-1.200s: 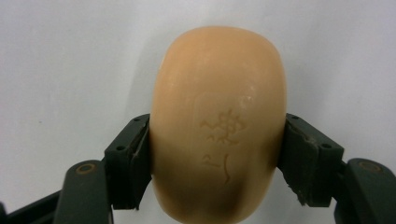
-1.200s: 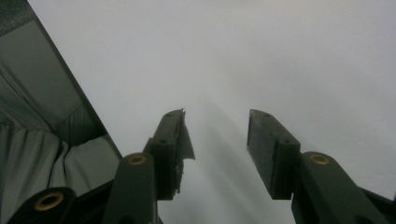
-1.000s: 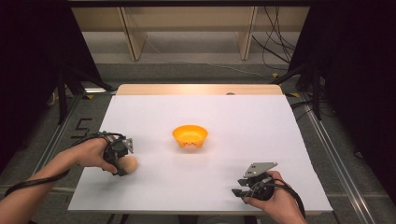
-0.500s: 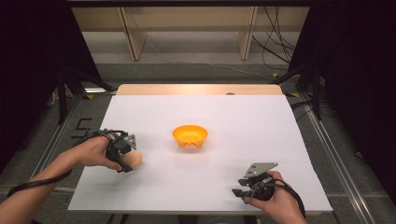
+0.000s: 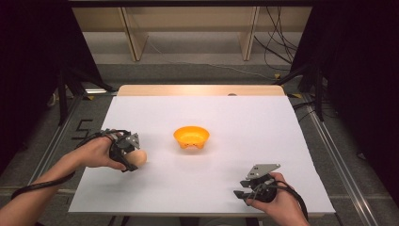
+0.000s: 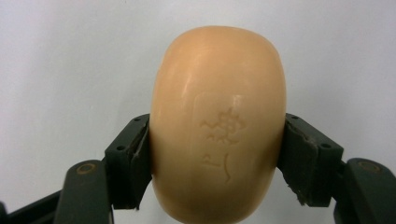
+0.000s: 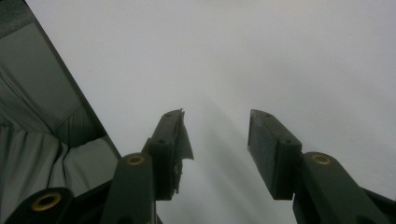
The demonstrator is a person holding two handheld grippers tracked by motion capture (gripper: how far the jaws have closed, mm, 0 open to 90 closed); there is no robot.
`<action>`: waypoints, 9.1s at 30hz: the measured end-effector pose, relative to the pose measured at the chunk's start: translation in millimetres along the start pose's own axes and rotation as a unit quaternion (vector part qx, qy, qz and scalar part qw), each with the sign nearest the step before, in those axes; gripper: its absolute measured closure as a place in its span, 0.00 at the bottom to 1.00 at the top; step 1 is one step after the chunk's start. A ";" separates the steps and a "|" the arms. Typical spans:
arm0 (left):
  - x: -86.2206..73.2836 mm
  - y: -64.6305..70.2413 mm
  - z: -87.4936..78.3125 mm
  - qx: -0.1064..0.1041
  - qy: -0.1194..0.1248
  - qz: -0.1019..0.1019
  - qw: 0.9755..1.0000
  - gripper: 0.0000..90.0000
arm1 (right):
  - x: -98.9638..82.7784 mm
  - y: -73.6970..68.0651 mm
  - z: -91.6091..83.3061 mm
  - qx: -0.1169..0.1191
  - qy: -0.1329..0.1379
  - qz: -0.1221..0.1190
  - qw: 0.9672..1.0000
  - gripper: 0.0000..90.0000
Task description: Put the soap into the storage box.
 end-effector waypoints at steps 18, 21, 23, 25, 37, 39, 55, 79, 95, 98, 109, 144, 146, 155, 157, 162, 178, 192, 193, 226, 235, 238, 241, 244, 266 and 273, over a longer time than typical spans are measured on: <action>19.8 7.2 -1.1 -0.004 0.017 0.014 1.000 0.35 | -0.9 -0.1 -2.4 0.001 -0.005 0.009 1.000 0.62; 21.9 7.3 -2.2 -0.003 0.019 0.016 1.000 0.35 | -0.6 1.3 -2.0 -0.003 -0.003 0.006 1.000 0.62; 23.6 7.4 -3.2 -0.005 0.022 0.013 1.000 0.35 | -0.2 0.1 -2.5 0.000 -0.005 0.011 1.000 0.62; 25.0 7.4 -4.3 -0.006 0.023 0.014 1.000 0.35 | 0.0 -0.6 -2.0 0.002 -0.005 0.013 1.000 0.62; 38.1 10.1 -5.6 -0.008 0.032 0.020 0.999 0.36 | 1.5 2.0 1.3 -0.009 0.005 0.007 1.000 0.62; 39.8 9.8 -6.2 -0.007 0.032 0.022 0.999 0.36 | 1.2 2.5 1.4 -0.011 0.003 0.007 1.000 0.62; 51.2 8.5 -12.4 -0.002 0.047 0.026 0.999 0.36 | 0.8 2.9 -0.7 -0.008 0.000 0.007 1.000 0.62; 69.0 5.4 -20.9 0.004 0.063 0.032 0.998 0.36 | 0.3 4.3 1.0 -0.006 0.006 -0.002 1.000 0.62; 79.5 3.7 -25.5 0.009 0.075 0.035 0.997 0.36 | 1.3 2.9 0.0 -0.003 0.011 0.006 1.000 0.62; 81.5 3.7 -25.4 0.009 0.076 0.038 0.996 0.36 | 1.3 2.9 0.0 -0.003 0.011 0.006 1.000 0.62; 90.5 5.5 -24.4 0.008 0.084 0.038 0.996 0.36 | 2.4 4.2 -1.4 0.001 0.011 0.002 1.000 0.62; 121.1 1.5 -23.8 0.015 0.122 0.037 0.992 0.36 | 2.3 6.3 -2.0 -0.014 0.020 0.004 1.000 0.62; 123.5 2.1 -23.6 0.013 0.128 0.034 0.991 0.36 | 2.3 6.4 -1.7 -0.014 0.020 0.004 1.000 0.62; 129.1 0.6 -25.2 0.018 0.135 0.038 0.990 0.36 | 2.6 6.3 -1.7 -0.014 0.020 0.004 1.000 0.62; 129.8 0.0 -25.7 0.017 0.133 0.041 0.990 0.36 | 2.6 5.5 -2.4 -0.011 0.019 0.009 1.000 0.62; 133.6 2.0 -24.6 0.012 0.142 0.033 0.989 0.36 | 2.7 5.5 -2.2 -0.011 0.020 0.009 1.000 0.62; 142.9 2.1 -26.4 0.014 0.150 0.033 0.988 0.36 | 3.2 5.5 -3.7 -0.002 0.021 0.007 1.000 0.62; 152.4 3.8 -24.7 0.010 0.158 0.036 0.987 0.36 | 2.7 7.6 -2.9 -0.007 0.024 -0.002 1.000 0.62; 153.3 4.0 -24.5 0.010 0.160 0.035 0.986 0.36 | 2.7 7.4 -2.9 -0.007 0.024 0.000 1.000 0.62; 175.0 7.0 -19.0 0.003 0.177 0.052 0.983 0.36 | 2.3 6.2 -1.6 -0.004 0.027 0.007 1.000 0.62; 179.1 7.0 -15.9 0.001 0.183 0.054 0.982 0.36 | 2.1 5.8 -2.3 -0.004 0.025 0.011 1.000 0.62; 180.6 7.0 -14.9 0.000 0.185 0.055 0.981 0.36 | 1.2 4.9 -3.3 -0.007 0.020 0.019 1.000 0.62; 182.2 7.4 -13.5 -0.002 0.187 0.053 0.981 0.36 | 1.4 5.0 -3.0 -0.007 0.021 0.018 1.000 0.62; 184.7 7.9 -12.0 -0.005 0.193 0.051 0.980 0.36 | 1.2 5.0 -3.4 -0.007 0.020 0.020 1.000 0.62; 196.2 4.7 8.2 -0.016 0.195 0.062 0.979 0.36 | -0.2 7.6 -5.1 -0.011 0.018 0.006 1.000 0.62; 198.4 3.8 12.7 -0.026 0.195 0.056 0.979 0.36 | -0.3 7.4 -4.9 -0.011 0.019 0.006 1.000 0.62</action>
Point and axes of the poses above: each handheld gripper's, and its own axes: z roughly forward along the jaws, x roughly out of its top, y roughly to its right, the point moved 9 cm from there along z, roughly forward along the jaws, and after that the axes turned 9 degrees about -z, right-handed, at the moved point
